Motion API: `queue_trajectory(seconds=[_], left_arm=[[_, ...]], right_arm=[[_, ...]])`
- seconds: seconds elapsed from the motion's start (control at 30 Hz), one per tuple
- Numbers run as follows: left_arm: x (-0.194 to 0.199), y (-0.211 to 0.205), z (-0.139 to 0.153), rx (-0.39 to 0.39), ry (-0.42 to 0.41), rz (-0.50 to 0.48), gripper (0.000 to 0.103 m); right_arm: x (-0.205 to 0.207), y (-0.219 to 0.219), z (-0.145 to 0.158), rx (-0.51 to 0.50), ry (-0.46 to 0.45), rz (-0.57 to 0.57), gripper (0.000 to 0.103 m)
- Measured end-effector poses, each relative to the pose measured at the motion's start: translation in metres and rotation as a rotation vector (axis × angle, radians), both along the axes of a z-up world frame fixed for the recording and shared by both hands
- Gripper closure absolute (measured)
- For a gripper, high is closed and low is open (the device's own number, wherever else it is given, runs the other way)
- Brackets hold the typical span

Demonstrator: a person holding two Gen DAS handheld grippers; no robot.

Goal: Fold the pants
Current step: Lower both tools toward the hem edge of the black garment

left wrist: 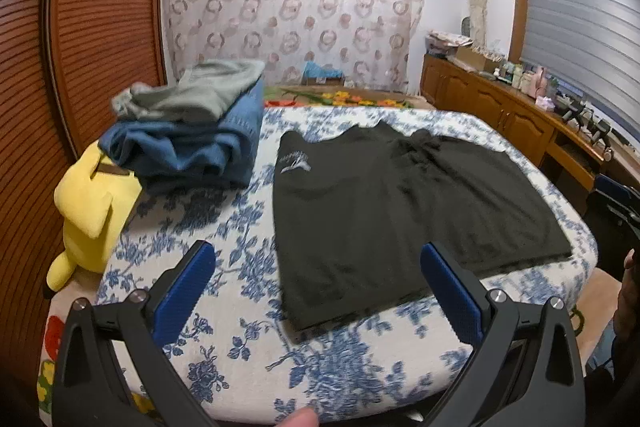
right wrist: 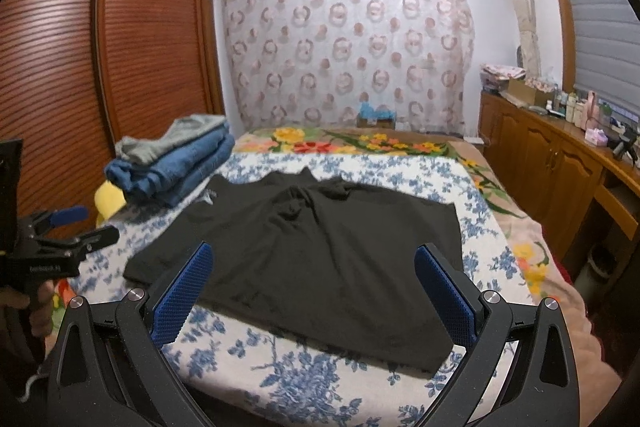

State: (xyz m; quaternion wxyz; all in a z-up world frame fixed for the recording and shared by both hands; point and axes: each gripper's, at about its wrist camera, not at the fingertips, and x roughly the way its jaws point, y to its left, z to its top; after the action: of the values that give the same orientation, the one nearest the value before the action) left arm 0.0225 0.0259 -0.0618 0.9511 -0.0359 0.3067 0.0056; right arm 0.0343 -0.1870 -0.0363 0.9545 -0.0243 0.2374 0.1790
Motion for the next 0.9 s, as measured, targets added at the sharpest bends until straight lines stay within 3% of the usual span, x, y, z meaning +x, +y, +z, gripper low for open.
queue_trajectory(seconds=[0.33, 0.5, 0.67, 0.9], left_arm=[[0.003, 0.02, -0.032, -0.018, 0.06, 0.012, 0.002], [0.002, 0.025, -0.041, -0.05, 0.087, -0.005, 0.007], [-0.001, 0.026, -0.046, -0.067, 0.102, -0.024, 0.019], [-0.004, 0.029, -0.049, -0.109, 0.109, -0.04, 0.051]], right_arm=[[0.028, -0.009, -0.052, -0.047, 0.125, -0.007, 0.003], [0.035, -0.014, -0.07, -0.061, 0.173, -0.005, 0.01], [0.038, -0.018, -0.079, -0.069, 0.207, -0.005, 0.029], [0.04, -0.022, -0.089, -0.078, 0.23, -0.022, 0.038]])
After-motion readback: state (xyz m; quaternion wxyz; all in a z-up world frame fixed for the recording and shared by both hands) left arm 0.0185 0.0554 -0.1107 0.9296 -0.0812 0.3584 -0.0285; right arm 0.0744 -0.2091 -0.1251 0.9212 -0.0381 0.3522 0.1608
